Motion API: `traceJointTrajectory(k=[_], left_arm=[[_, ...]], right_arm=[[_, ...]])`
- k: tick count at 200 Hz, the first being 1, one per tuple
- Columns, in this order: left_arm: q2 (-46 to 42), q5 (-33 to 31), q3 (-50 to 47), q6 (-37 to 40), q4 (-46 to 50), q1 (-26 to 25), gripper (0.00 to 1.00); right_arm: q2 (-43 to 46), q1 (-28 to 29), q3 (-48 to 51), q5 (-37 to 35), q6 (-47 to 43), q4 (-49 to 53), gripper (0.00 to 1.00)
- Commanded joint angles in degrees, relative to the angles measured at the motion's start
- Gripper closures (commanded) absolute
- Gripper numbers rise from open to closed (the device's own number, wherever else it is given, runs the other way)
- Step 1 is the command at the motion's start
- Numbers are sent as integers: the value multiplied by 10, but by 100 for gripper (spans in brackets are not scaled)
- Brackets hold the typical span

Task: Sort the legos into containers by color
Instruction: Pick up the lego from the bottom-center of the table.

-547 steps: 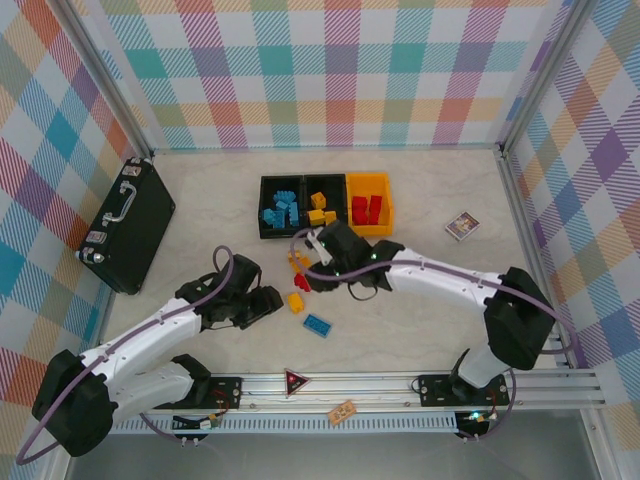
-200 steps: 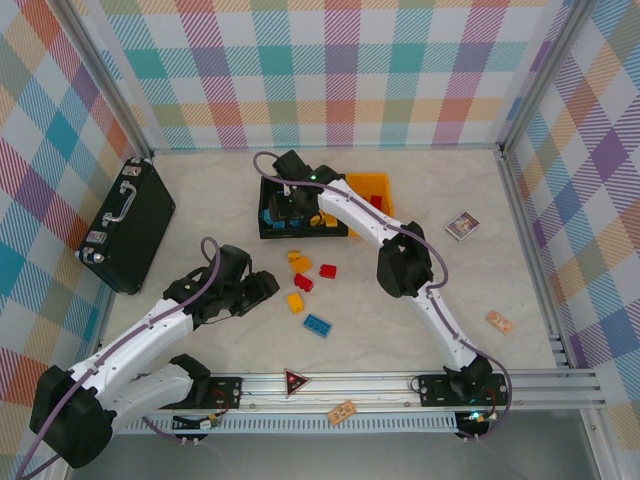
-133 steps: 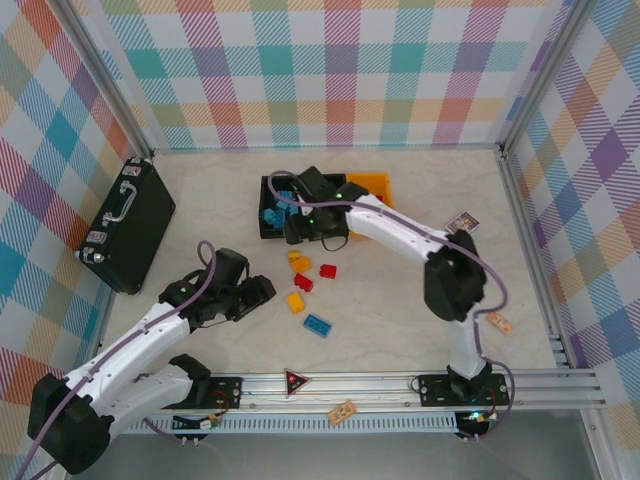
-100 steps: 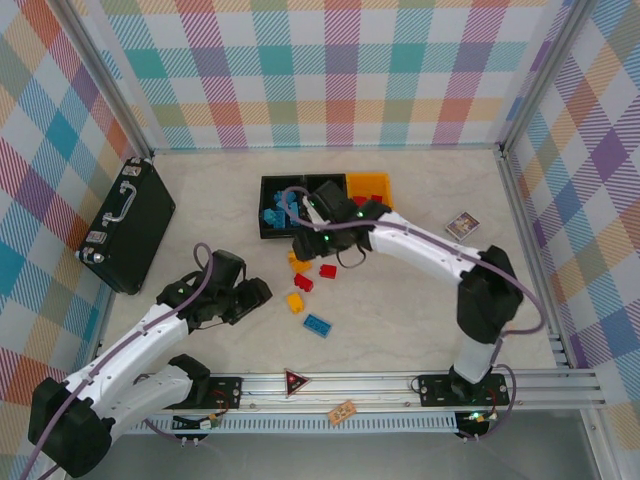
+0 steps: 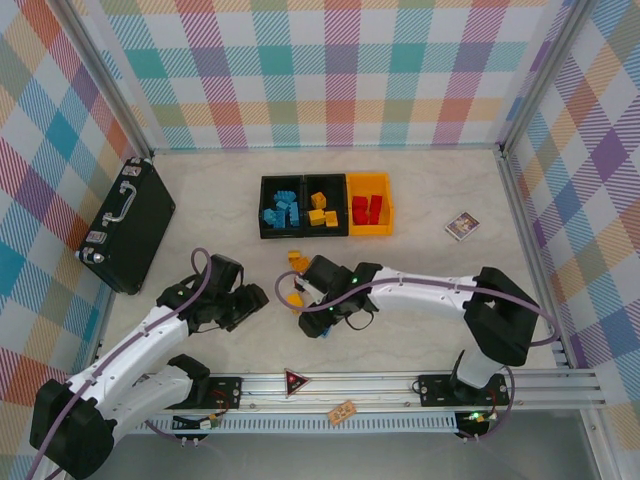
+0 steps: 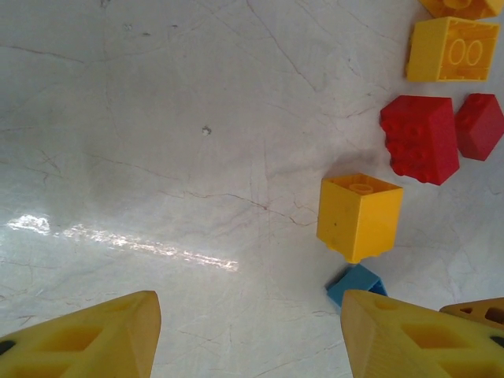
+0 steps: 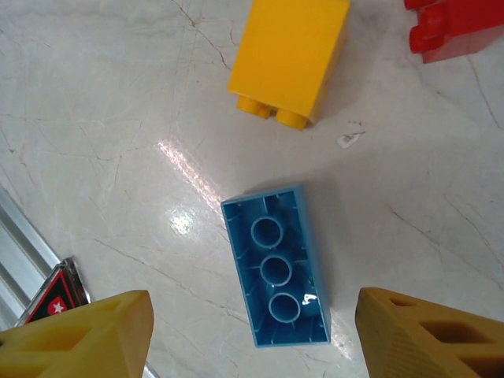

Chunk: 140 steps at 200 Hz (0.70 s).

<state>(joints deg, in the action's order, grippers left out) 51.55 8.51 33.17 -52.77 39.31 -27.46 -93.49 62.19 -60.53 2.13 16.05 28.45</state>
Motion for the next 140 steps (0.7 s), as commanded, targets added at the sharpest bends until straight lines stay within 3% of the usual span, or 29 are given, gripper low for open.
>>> traceJointTrajectory(k=[1, 50, 99, 140], left_arm=[[-10, 6, -12, -6, 18, 6, 38], [-27, 2, -27, -11, 24, 7, 38], [-32, 1, -34, -14, 21, 7, 38], [-27, 3, -32, -12, 15, 8, 38]], right_arm=[[-29, 12, 2, -32, 9, -26, 32], [-83, 36, -16, -66, 7, -21, 38], [-80, 49, -22, -113, 12, -10, 68], [-38, 43, -42, -123, 15, 7, 72]])
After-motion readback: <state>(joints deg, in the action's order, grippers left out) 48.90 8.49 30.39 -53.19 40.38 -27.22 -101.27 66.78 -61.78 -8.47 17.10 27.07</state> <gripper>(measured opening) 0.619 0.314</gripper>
